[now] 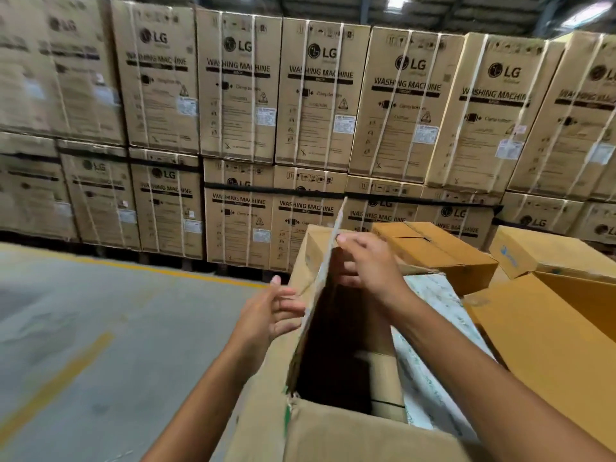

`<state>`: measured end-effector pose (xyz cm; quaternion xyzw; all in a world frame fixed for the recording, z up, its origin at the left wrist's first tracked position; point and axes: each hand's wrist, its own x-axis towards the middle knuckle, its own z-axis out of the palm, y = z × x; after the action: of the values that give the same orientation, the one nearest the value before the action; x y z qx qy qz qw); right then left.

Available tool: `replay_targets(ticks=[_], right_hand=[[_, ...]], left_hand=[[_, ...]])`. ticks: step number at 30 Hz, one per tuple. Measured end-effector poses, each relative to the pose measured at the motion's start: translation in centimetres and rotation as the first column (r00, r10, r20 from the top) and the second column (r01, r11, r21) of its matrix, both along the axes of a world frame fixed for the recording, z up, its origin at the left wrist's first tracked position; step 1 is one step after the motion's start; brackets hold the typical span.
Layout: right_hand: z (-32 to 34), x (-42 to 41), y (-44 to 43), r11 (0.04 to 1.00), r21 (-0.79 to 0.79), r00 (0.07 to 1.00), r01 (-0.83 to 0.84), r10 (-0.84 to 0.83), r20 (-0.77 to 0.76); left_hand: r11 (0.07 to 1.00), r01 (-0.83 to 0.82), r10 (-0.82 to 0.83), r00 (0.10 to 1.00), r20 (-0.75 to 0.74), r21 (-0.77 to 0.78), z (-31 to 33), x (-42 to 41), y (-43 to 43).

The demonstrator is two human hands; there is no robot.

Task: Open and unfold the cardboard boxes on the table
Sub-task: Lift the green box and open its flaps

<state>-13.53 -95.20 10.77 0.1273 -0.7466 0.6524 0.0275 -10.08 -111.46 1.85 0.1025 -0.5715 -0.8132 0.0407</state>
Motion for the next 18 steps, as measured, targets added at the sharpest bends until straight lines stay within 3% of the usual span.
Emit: replay_targets(ticks=[2,4,6,9,11,15,17,18], right_hand=[[-1.2,-0.2,-2.0,0.954,0.296,0.990,-0.047,0.084,-0.112],[-2.6,0.0,-3.4,0.813,0.576,0.953,-0.085,0.235,-0.190],[-4.2,0.1,-4.5,0.655,0.751,0.896,-0.085,0.379,-0.229],[-6.4,-0.2,-4.9,0.431,0.902,0.855,0.028,0.457,-0.245],[-7.3,-0.4,-4.7,0.336,0.941,0.859,0.044,0.469,-0.208],[-7.8,-1.0,-4.2,0.278,0.961,0.862,0.000,0.488,-0.141],[-7.3,-1.3,-3.4,0.337,0.937,0.869,-0.091,0.487,-0.090],[-6.8,-1.4,-2.9,0.408,0.906,0.878,-0.115,0.468,-0.100]], left_hand=[[0.995,0.049,-0.044,0.997,-0.056,0.089,1.1,0.4,-1.4],[0.969,0.104,-0.086,0.993,-0.086,0.223,2.4,0.5,-3.4],[0.961,0.125,-0.125,0.992,-0.019,0.247,3.2,0.4,-6.0],[0.987,0.145,-0.134,0.980,0.145,-0.065,2.4,-0.2,-9.7],[0.965,0.190,-0.139,0.956,0.257,-0.183,0.0,-1.0,-11.2],[0.914,0.289,-0.171,0.912,0.373,-0.286,-4.9,-2.2,-9.3],[0.890,0.179,-0.043,0.949,0.312,-0.420,-6.0,-2.4,-6.1],[0.848,0.087,0.030,0.977,0.212,-0.523,-6.1,-2.5,-4.6]])
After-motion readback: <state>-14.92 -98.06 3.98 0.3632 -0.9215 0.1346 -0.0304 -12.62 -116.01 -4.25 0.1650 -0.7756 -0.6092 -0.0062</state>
